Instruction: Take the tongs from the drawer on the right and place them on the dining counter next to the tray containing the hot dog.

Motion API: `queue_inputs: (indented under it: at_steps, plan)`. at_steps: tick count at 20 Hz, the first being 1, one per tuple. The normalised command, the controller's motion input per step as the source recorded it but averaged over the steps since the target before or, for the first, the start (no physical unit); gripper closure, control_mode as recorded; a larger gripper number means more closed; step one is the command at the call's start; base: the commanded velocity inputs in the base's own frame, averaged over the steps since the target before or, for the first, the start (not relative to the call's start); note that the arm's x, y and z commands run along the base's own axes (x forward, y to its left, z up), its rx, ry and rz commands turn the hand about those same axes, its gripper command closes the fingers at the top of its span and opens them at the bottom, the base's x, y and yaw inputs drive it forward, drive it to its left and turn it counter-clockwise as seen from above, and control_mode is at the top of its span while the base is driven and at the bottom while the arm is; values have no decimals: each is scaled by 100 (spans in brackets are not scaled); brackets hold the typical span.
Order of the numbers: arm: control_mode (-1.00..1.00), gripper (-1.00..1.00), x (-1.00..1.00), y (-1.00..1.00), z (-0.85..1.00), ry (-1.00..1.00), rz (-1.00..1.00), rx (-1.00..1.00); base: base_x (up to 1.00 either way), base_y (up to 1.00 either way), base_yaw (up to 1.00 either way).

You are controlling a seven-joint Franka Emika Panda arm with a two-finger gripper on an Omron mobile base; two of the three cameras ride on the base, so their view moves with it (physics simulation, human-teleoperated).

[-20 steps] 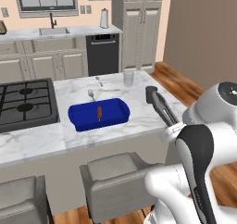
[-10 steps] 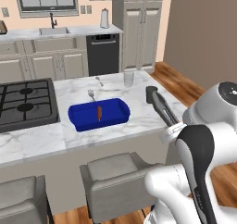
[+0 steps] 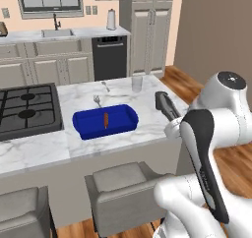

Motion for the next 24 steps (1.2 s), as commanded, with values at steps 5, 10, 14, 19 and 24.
queue_inputs:
  at_steps: [5,10,14,19,24]
  plan:
    - [-100,100,75,-10,-1,14,-6,10,0,0,0]
    - [-100,100,86,0,-10,8,-8,4,0,0,0]
    - [-100,100,83,0,-12,15,-11,0,0,0,0]
    - [-100,100,60,0,-18,17,-11,0,0,0,0]
    - [-100,100,52,0,-23,20,-2,-2,0,0,0]
